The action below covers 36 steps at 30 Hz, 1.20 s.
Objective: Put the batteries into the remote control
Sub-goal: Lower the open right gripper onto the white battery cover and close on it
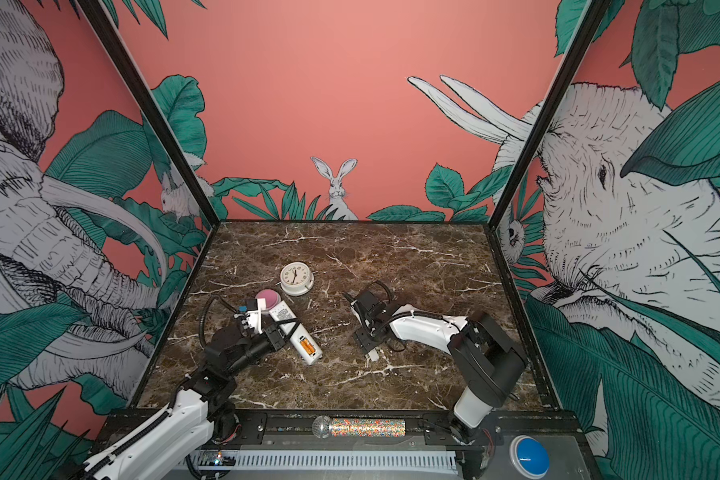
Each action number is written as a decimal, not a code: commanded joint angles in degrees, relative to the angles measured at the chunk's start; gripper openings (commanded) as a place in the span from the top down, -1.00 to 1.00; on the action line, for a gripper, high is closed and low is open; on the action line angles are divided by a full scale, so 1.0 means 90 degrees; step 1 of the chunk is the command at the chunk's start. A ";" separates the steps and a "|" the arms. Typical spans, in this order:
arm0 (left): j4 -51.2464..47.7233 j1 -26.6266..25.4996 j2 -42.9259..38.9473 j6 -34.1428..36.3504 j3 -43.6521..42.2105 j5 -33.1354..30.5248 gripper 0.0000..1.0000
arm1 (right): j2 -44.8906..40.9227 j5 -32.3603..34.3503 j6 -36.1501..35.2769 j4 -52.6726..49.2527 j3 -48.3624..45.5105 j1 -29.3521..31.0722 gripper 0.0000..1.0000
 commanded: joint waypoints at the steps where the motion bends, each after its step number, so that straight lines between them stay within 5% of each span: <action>1: 0.0399 -0.0066 0.0024 0.0102 0.0242 -0.0123 1.00 | 0.0046 -0.0074 0.0116 0.0066 -0.0086 -0.0024 -0.48; 36: 0.0545 -0.0236 0.0374 0.0174 0.0330 -0.0219 1.00 | 0.0359 -0.0239 0.0231 0.0002 -0.0070 0.0148 -0.03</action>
